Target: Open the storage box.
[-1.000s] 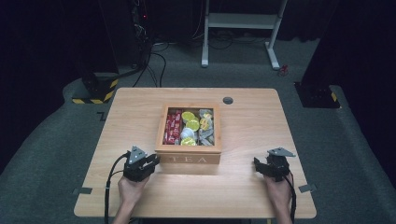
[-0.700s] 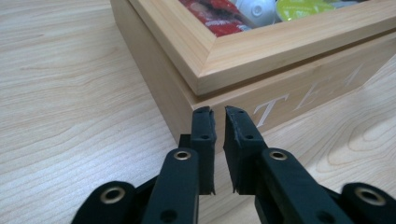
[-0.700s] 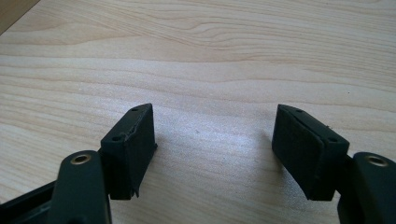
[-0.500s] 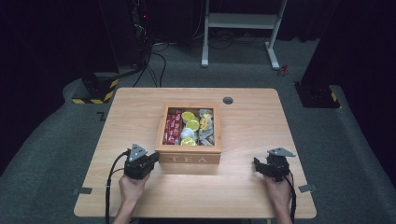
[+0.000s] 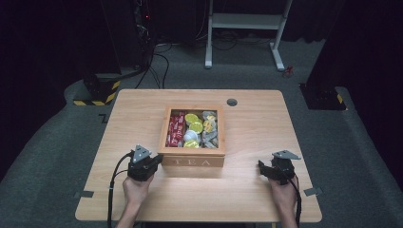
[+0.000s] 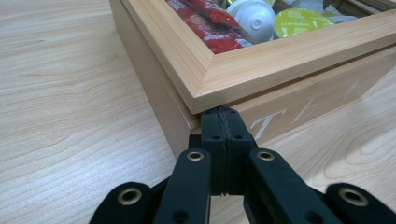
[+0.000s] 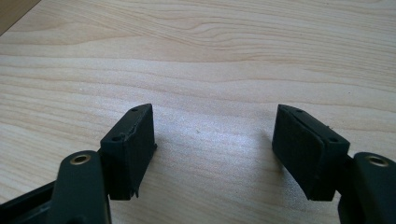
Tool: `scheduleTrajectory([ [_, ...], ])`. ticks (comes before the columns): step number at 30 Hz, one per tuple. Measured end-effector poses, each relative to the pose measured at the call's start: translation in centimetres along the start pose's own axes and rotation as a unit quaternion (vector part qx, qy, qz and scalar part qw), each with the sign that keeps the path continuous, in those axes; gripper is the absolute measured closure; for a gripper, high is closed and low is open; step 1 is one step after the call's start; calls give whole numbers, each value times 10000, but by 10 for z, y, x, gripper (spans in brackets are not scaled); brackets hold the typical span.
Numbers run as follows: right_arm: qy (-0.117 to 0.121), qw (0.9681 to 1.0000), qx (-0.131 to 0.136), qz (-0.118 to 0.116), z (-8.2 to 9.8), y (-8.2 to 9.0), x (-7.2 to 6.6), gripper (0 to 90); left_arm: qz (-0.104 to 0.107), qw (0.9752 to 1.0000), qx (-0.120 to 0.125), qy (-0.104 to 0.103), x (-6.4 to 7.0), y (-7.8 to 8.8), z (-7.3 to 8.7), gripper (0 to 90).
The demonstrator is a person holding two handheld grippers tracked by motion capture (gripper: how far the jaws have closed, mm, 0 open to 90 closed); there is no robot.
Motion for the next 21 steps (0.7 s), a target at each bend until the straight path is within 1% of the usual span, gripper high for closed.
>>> scheduleTrajectory([
  [7, 2, 10000, -1, 2, 0, 0, 0, 296, -1, 10000, 55, 57, 0, 2, -3, 897],
  [10, -2, 10000, -5, 2, 0, 0, 0, 296, -13, 10000, 77, 51, -1, 4, -6, 898],
  [11, 2, 10000, -1, 0, 0, 0, 0, 296, -24, 10000, 75, 11, -2, 5, -7, 898],
  [14, 8, 10000, -1, 2, 0, 0, 0, 296, -14, 9999, 127, 33, -2, 7, -11, 899],
  [18, 12, 10000, 0, 3, 0, 0, 0, 296, -22, 9999, 144, -30, -2, 9, -14, 899],
  [21, 3, 10000, -3, 5, 0, 0, 0, 295, -12, 9999, 169, -20, -1, 9, -16, 899],
])
Point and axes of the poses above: each handheld gripper's, and its own axes: y roughly backward along the jaws, z roughly out of its underside, x roughly to its right, the point moved 7 cm from there along -y, roughly forward along the jaws, and after that the axes turned 15 degrees about -y, right-handed, at the moved point
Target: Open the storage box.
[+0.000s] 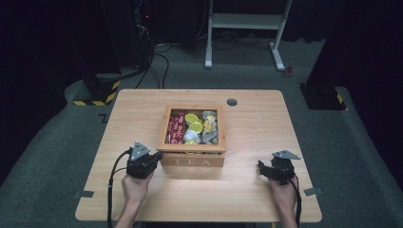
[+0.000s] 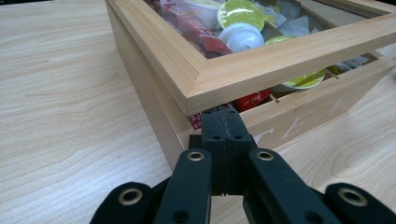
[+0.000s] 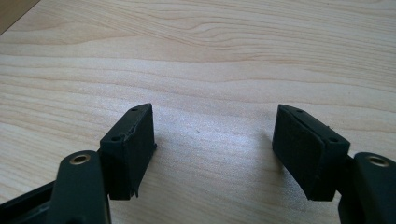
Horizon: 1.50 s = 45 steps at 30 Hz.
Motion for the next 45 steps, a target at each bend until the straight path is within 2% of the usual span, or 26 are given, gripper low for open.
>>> scheduleTrajectory([
  [14, 1, 10000, 1, -1, 0, 0, 0, 295, -14, 10000, 68, -3, -4, 3, -13, 899],
  [21, 0, 10000, 0, 0, 0, 0, 0, 295, -25, 9999, 121, 60, -5, 3, -20, 899],
  [27, -10, 10000, -5, 0, 0, 0, 0, 295, -61, 9999, 158, 6, -9, 5, -29, 898],
  [30, -13, 10000, -7, 0, 0, 0, 0, 295, -32, 9998, 177, 60, -10, 4, -31, 899],
  [39, -13, 10000, -6, 2, 0, 0, 0, 295, -44, 9998, 188, 13, -12, 4, -40, 898],
  [45, -11, 10000, -5, 2, 0, 0, 0, 295, 18, 9998, 194, 81, -14, 1, -44, 898],
])
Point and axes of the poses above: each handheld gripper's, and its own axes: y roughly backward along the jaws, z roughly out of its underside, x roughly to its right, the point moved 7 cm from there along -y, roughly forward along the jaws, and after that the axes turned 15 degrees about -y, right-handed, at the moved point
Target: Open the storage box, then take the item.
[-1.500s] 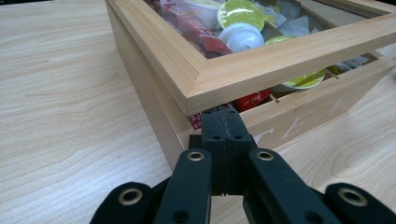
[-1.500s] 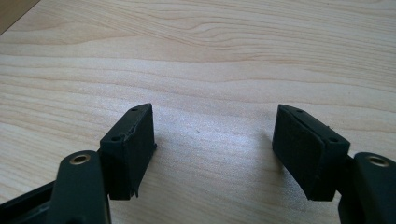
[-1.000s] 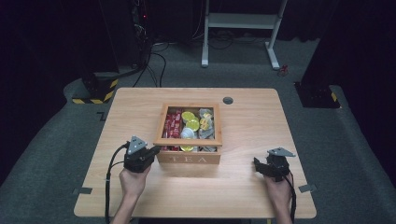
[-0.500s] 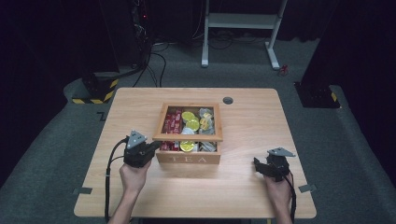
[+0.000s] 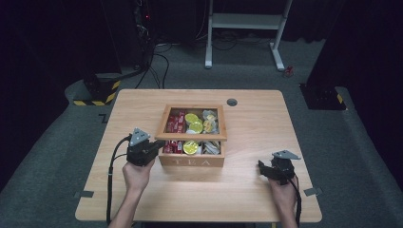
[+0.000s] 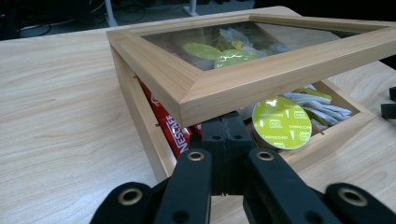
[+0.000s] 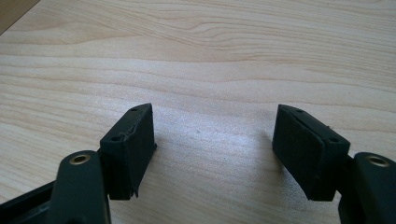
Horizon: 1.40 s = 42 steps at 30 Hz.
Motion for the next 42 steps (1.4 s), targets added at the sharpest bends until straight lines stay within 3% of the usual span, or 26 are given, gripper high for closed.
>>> scheduleTrajectory([
  [29, 54, 10000, 3, -35, -1, -1, 0, 293, 110, 9999, 32, -5, -5, -5, -20, 897],
  [32, -6, 10000, -63, -59, -1, 0, 0, 325, 122, 9999, 27, -25, -5, -5, -21, 897],
  [35, -123, 9991, -150, -375, -1, 3, -5, 352, 121, 9999, 3, -55, -6, -5, -22, 897],
  [42, 54, 9959, -57, -899, -2, 9, -23, 382, 126, 9999, 1, -74, -7, -6, -26, 896],
])
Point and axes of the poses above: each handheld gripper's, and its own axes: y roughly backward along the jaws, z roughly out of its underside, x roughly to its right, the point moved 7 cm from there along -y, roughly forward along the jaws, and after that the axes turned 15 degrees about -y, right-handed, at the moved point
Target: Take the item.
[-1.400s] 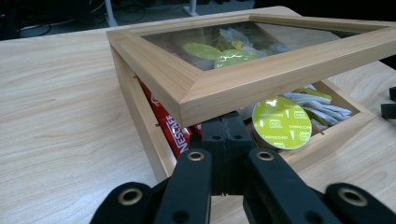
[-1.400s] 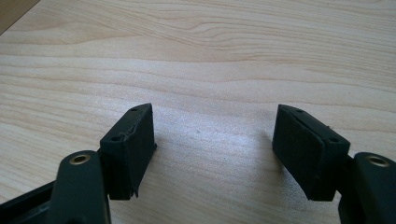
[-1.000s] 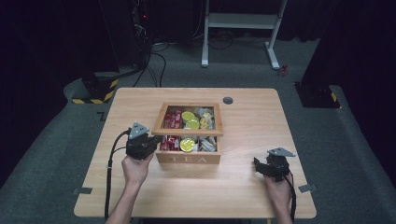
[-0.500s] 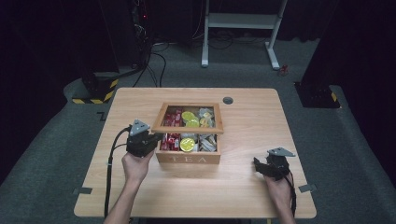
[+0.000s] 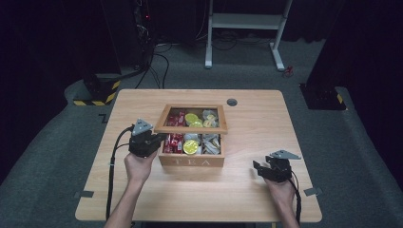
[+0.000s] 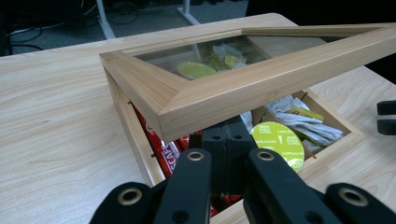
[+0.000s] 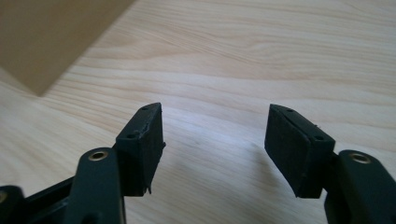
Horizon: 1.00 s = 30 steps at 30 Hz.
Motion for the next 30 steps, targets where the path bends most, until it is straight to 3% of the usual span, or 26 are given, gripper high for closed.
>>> scheduleTrajectory([
  [2, 10, 10000, 22, -91, -1, 1, -3, 398, 17, 10000, 6, 24, 1, -1, -1, 896],
  [4, 165, 9993, 175, -290, -4, 5, -13, 470, 24, 10000, -3, 3, 1, -1, -2, 896],
  [14, 339, 9938, 404, -980, -22, 15, -53, 550, 81, 10000, 32, 47, 0, -3, -4, 896],
  [17, 484, 9917, 413, -1119, -28, 12, -66, 541, 96, 9999, 45, 71, 0, -3, -5, 896],
  [23, 706, 9888, 479, -1224, -37, 9, -90, 440, 83, 9999, 67, 38, -2, -3, -9, 896],
  [30, 898, 9838, 465, -1481, -43, 4, -117, 422, 92, 9999, 72, 40, -3, -3, -11, 895],
])
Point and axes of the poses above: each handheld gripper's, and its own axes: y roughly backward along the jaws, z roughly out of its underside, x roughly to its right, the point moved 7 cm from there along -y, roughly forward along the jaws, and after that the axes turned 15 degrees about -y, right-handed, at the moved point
